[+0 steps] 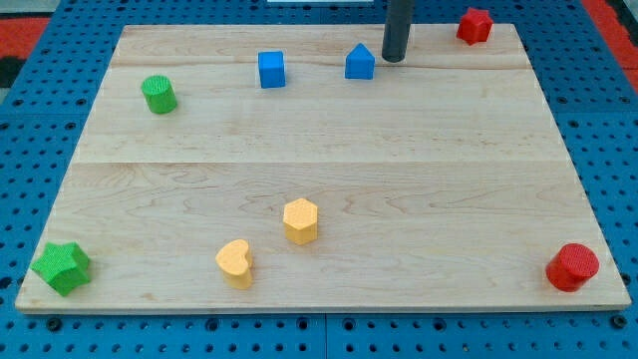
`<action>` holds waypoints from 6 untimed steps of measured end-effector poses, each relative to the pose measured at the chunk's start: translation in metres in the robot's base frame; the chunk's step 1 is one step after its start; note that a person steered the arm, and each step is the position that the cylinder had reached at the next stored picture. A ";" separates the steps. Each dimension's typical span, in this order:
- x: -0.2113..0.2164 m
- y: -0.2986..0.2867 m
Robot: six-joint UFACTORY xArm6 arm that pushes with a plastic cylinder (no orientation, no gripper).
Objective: Move your arm closer to the blue triangle
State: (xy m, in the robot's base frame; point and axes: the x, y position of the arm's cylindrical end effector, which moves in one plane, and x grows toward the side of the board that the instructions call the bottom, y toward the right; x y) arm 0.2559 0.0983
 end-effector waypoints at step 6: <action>0.014 -0.002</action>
State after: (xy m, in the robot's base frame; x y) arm 0.2698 0.0959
